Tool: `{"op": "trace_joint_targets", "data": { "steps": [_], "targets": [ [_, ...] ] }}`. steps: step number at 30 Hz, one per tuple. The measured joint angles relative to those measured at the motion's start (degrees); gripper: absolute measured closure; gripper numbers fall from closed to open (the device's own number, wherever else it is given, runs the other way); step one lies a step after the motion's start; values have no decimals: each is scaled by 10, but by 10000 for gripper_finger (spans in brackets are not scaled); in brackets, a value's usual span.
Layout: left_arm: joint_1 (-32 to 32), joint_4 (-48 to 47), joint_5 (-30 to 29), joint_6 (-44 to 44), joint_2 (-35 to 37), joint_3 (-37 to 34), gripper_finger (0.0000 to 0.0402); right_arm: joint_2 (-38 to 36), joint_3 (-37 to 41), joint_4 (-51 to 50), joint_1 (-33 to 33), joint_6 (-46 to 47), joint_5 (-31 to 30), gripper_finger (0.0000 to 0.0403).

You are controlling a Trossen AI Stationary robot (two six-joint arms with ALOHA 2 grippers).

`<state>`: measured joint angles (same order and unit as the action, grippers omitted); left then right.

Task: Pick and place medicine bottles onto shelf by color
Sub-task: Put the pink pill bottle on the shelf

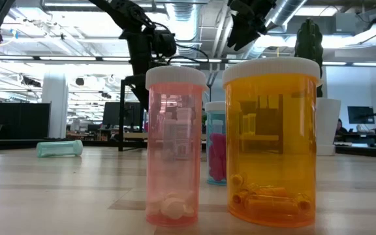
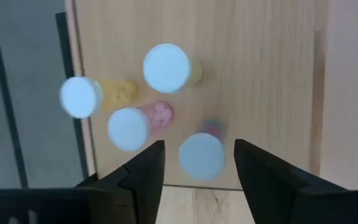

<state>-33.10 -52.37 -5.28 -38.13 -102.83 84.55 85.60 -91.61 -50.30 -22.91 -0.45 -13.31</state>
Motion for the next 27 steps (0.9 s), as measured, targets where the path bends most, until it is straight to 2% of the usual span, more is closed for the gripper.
{"op": "trace_joint_targets", "data": {
  "steps": [4, 11, 14, 18, 22, 27],
  "targets": [
    [7, -6, 1, 14, 29, 0, 221, 0, 0, 0, 0, 0, 0, 133],
    [43, -14, 5, 81, 83, 0, 221, 0, 0, 0, 0, 0, 0, 133],
    [63, -12, 25, 121, 102, 0, 221, 0, 0, 0, 0, 0, 0, 133],
    [94, -20, 62, 199, 114, 0, 221, 0, 0, 0, 0, 0, 0, 133],
    [132, -28, 93, 228, 115, -6, 221, 0, 0, 0, 0, 0, 0, 133],
    [181, -26, 95, 273, 115, -32, 221, 0, 0, 0, 0, 0, 0, 133]
  ]
}}
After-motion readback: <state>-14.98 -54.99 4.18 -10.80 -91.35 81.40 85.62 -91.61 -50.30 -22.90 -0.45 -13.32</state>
